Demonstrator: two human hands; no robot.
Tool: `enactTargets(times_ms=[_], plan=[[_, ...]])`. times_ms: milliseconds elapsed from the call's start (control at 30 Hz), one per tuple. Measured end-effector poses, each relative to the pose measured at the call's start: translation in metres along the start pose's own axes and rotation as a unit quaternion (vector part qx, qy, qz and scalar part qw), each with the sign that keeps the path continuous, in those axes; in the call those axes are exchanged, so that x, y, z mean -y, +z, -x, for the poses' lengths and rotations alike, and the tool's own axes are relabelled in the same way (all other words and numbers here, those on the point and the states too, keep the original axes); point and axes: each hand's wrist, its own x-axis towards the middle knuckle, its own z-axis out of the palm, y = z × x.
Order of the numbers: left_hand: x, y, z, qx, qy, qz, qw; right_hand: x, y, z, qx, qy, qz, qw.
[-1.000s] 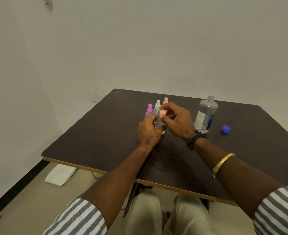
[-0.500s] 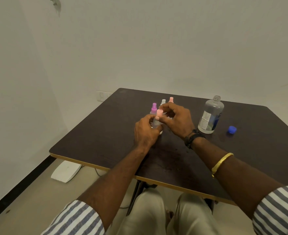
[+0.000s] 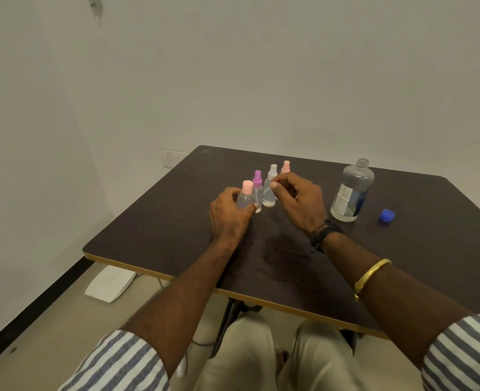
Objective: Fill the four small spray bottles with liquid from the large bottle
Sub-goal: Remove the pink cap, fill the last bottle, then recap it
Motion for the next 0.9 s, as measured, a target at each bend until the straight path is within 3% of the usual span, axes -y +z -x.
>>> enactTargets(times_ms=[367,500,733,900], plan=[[0.000,0.005,-0.004,0.001,-0.027,-0.006,1.000,-0.010,-0.003,0.003,-0.004,0.008,0.009,1.000],[-0.006,0.007,-0.001,-0.036,-0.006,0.004,0.999,-0.010,-0.004,0.004,-0.005,0.010,0.009,1.000],[-0.045,0.006,0.005,-0.167,0.133,0.042,0.976,-0.011,-0.008,0.005,-0.019,0.004,0.011,1.000],[-0.061,0.020,0.012,-0.080,0.202,0.120,0.969,-0.017,-0.017,0.005,-0.028,0.013,0.019,0.999]])
